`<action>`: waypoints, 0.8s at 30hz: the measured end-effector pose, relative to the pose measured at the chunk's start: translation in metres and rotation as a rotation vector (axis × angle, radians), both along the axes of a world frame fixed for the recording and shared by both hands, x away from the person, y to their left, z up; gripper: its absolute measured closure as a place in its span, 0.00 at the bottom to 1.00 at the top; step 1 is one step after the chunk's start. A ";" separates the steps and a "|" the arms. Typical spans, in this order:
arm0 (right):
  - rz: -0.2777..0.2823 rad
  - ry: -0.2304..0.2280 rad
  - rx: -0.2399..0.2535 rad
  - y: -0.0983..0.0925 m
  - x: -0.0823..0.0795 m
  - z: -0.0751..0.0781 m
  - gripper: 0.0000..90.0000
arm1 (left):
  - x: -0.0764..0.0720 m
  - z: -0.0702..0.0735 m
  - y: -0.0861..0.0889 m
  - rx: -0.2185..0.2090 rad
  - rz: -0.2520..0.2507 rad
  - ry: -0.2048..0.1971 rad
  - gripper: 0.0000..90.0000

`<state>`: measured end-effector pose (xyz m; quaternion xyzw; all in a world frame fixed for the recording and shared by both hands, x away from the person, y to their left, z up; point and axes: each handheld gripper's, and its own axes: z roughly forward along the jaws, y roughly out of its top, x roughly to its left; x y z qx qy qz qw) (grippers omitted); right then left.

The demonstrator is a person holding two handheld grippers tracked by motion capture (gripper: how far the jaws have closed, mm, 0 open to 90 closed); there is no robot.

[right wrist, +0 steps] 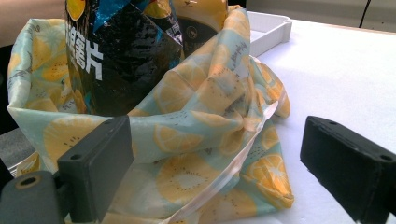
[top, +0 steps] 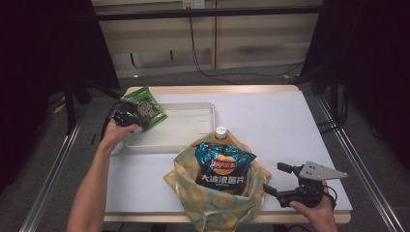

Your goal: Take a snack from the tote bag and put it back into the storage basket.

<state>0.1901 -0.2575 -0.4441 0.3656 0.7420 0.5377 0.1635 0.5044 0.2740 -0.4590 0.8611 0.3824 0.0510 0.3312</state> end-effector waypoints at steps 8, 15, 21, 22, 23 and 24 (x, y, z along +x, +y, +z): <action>-0.008 -0.002 0.003 -0.001 0.000 0.000 0.09 | 0.009 -0.002 0.005 0.026 0.054 -0.018 1.00; -0.004 -0.003 -0.001 -0.001 0.000 0.000 0.09 | 0.012 -0.010 0.010 0.033 0.112 -0.031 1.00; -0.002 -0.001 0.001 -0.001 0.000 0.000 0.09 | 0.012 -0.011 0.012 0.030 0.120 -0.050 1.00; -0.002 -0.001 0.001 -0.001 0.000 0.000 0.09 | 0.012 -0.011 0.013 0.034 0.120 -0.053 1.00; -0.002 -0.001 -0.001 -0.001 0.000 -0.001 0.09 | 0.013 -0.011 0.013 0.024 0.127 -0.051 1.00; -0.004 0.003 -0.002 -0.001 0.000 0.000 0.09 | 0.013 -0.011 0.013 0.024 0.127 -0.051 1.00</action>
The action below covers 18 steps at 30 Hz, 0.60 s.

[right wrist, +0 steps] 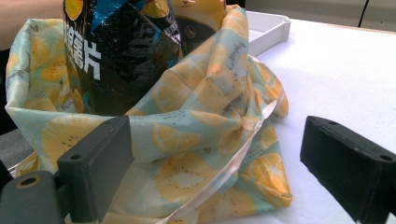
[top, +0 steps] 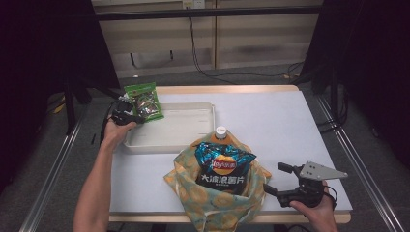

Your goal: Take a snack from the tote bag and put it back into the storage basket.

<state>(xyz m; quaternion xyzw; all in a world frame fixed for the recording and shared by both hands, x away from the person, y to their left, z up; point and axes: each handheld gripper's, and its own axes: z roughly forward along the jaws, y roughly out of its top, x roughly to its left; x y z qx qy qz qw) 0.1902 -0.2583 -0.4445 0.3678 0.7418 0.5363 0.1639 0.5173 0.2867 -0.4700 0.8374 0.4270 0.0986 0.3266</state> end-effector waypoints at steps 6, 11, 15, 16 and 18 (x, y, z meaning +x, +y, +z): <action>-0.001 -0.004 0.001 0.000 0.000 0.000 0.09 | 0.008 -0.002 0.000 -0.017 0.040 -0.007 0.92; -0.005 -0.002 0.003 -0.001 0.000 0.000 0.09 | 0.006 -0.003 -0.002 -0.033 0.035 -0.020 0.92; -0.001 -0.002 0.003 -0.001 0.000 0.000 0.09 | -0.001 0.003 0.003 -0.072 0.031 -0.042 0.88; -0.001 -0.002 0.003 -0.001 0.000 0.000 0.09 | -0.004 0.005 0.004 -0.093 0.035 -0.051 0.86; 0.001 -0.004 -0.001 0.000 0.000 0.000 0.09 | -0.009 0.008 0.007 -0.109 0.043 -0.073 0.83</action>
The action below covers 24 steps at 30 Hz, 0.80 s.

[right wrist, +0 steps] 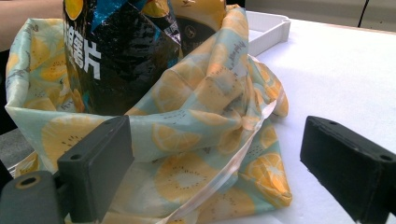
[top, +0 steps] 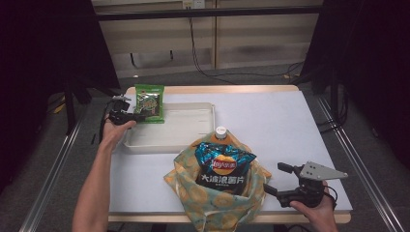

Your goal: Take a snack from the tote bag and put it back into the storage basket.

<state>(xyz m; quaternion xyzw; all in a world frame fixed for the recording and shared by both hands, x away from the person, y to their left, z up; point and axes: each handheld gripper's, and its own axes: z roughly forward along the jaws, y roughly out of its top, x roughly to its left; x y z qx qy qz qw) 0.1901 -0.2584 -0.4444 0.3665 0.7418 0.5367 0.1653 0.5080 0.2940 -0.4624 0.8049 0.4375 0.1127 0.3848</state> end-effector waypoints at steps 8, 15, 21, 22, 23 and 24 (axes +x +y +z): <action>-0.003 0.001 -0.005 0.001 0.001 0.000 0.09 | -0.019 0.008 0.007 -0.046 -0.010 -0.025 0.67; -0.008 -0.005 0.006 0.002 0.002 0.002 0.09 | -0.046 0.025 0.009 -0.088 -0.048 -0.089 0.49; -0.005 -0.017 0.001 0.004 0.000 0.003 0.10 | -0.069 0.033 0.017 -0.105 -0.030 -0.135 0.34; -0.008 -0.019 0.000 0.003 0.000 0.004 0.10 | -0.071 0.034 0.019 -0.107 -0.026 -0.140 0.31; -0.010 -0.017 0.000 0.003 -0.001 0.004 0.10 | -0.075 0.035 0.021 -0.114 -0.020 -0.150 0.29; -0.010 -0.018 0.000 0.003 -0.001 0.004 0.10 | -0.078 0.036 0.023 -0.104 -0.025 -0.157 0.28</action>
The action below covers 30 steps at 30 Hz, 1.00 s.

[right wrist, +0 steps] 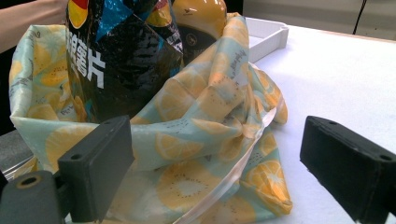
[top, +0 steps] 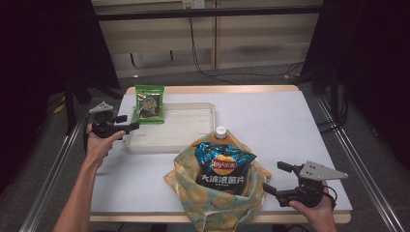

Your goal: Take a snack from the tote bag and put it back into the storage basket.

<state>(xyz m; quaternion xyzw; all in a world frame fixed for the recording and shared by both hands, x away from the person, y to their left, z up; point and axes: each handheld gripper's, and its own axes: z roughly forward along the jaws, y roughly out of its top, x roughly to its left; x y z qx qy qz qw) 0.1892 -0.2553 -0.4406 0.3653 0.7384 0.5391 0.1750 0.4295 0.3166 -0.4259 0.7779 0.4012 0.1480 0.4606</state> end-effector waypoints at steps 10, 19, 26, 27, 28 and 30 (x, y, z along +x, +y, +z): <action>-0.002 -0.003 0.003 -0.003 -0.001 0.000 0.10 | -0.048 0.005 0.012 -0.038 0.001 -0.061 0.21; -0.007 -0.007 0.002 -0.003 0.000 0.001 0.09 | -0.090 0.016 -0.003 -0.022 -0.078 -0.101 0.19; -0.004 -0.004 0.002 -0.002 0.001 0.000 0.10 | -0.121 0.023 -0.021 -0.031 -0.114 -0.124 0.18; -0.005 -0.003 0.004 -0.002 0.001 0.000 0.10 | -0.127 0.024 -0.024 -0.028 -0.124 -0.120 0.18; -0.005 -0.003 0.004 -0.002 0.001 0.000 0.10 | -0.127 0.024 -0.024 -0.028 -0.124 -0.120 0.18; -0.003 -0.005 0.004 -0.002 0.001 0.000 0.10 | -0.140 0.027 -0.030 -0.017 -0.110 -0.124 0.18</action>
